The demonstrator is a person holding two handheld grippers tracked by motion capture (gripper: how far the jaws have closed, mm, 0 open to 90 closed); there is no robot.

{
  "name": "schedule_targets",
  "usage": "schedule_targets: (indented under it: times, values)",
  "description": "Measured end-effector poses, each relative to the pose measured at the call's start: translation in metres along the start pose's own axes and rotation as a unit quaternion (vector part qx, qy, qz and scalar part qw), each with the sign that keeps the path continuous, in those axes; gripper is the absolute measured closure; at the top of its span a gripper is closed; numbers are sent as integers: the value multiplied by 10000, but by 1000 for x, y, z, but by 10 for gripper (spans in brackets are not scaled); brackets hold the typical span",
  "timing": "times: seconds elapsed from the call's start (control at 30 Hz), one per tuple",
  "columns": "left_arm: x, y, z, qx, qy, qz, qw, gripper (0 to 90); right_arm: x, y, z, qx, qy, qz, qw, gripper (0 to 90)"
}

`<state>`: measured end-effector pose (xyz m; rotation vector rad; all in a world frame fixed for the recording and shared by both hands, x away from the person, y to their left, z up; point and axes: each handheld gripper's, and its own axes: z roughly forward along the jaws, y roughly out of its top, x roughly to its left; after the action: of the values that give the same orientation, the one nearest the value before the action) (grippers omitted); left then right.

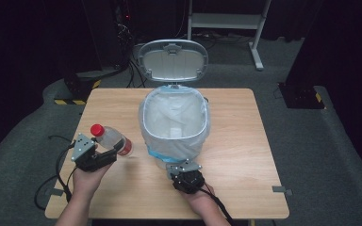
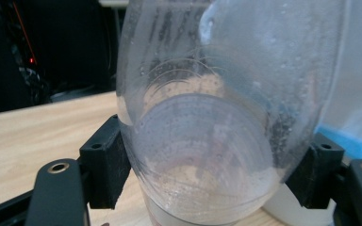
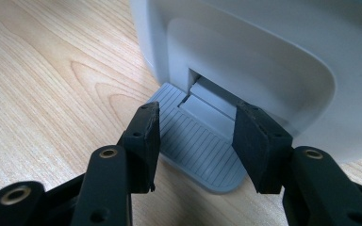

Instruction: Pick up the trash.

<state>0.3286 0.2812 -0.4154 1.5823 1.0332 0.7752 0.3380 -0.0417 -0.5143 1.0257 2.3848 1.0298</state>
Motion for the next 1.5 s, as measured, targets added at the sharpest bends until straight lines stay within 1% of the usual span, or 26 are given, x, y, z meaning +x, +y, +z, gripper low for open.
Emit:
schedule_targets:
  times: [0.13, 0.27, 0.37, 0.5, 0.57, 0.6, 0.67, 0.8, 1.0, 1.2, 1.33, 1.4, 1.5]
  values:
    - [-4, 7, -10, -252, 2, -5, 9997, 269, 0, 0, 0, -4, -4, -6, 10000, 515]
    - [-7, 11, -16, -448, -6, -36, 9990, 270, 0, 0, 0, -6, -4, -3, 10000, 514]
    - [-7, 13, -20, -615, -88, -132, 9980, 271, 0, 0, 0, -3, -3, -9, 10000, 514]
    - [-7, 17, -26, -820, -98, -175, 9964, 272, 0, 0, 0, -8, -12, -14, 10000, 514]
    - [-7, 20, -29, -897, -90, -138, 9958, 273, 0, 0, 0, -12, -15, -20, 10000, 514]
    - [-7, 21, -29, -945, -81, -161, 9954, 272, 0, 0, 0, -13, -15, -21, 10000, 514]
    - [-7, 24, -32, -1003, -118, -171, 9947, 273, 0, 0, 0, -12, -15, -17, 10000, 515]
    - [-10, 32, -36, -1166, -143, -135, 9930, 273, 0, 0, 0, -11, -15, -23, 10000, 514]
    - [-14, 46, -39, -1350, -185, -21, 9907, 272, 1, 0, 0, -7, -20, -20, 10000, 514]
    - [-18, 59, -43, -1597, -248, 66, 9868, 273, 1, 0, 0, -11, -20, -21, 10000, 514]
    - [-20, 69, -44, -1683, -251, 162, 9853, 273, 1, 0, 0, -24, -23, -29, 10000, 514]
    - [-22, 73, -44, -1720, -264, 154, 9846, 273, 1, 0, 0, -20, -26, -38, 10000, 515]
    - [-25, 79, -45, -1814, -293, 186, 9828, 273, 1, 0, 0, -21, -27, -33, 10000, 514]
